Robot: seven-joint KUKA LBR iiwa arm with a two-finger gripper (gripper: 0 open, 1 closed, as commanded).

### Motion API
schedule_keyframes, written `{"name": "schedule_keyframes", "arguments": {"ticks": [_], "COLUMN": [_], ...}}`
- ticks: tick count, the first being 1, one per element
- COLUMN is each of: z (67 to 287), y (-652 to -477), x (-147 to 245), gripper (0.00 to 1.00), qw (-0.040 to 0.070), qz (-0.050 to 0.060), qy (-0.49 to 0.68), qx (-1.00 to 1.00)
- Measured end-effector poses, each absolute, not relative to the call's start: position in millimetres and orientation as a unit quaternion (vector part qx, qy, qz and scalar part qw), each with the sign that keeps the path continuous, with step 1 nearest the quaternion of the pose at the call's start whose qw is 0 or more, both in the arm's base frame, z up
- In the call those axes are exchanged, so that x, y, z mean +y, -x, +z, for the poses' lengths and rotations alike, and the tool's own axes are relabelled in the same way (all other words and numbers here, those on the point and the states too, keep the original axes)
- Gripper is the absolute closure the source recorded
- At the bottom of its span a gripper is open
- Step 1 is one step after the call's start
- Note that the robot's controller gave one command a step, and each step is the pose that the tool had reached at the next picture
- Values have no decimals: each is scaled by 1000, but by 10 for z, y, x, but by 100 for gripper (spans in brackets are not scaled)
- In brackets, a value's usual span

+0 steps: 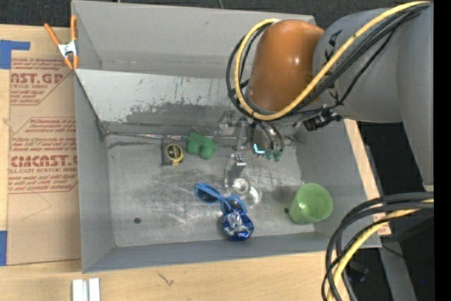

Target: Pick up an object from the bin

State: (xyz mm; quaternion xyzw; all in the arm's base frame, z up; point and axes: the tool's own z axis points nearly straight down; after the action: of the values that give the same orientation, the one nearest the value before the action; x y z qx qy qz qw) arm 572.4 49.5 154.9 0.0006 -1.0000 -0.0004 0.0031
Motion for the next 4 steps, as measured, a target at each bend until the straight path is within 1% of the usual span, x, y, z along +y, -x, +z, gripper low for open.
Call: {"name": "schedule_keyframes", "arguments": {"ticks": [1,2,3,4], "z": [722,1011,993,723], "y": [-5020,-4844,-4807,-4832], "x": [383,688,428,810], "gripper": [0,0,0,0], "qw": [-8,0,1,-5], "qz": [-2,-1,0,1], "qy": [46,55,118,101], "qx": [-999,-998,-993,-995]}}
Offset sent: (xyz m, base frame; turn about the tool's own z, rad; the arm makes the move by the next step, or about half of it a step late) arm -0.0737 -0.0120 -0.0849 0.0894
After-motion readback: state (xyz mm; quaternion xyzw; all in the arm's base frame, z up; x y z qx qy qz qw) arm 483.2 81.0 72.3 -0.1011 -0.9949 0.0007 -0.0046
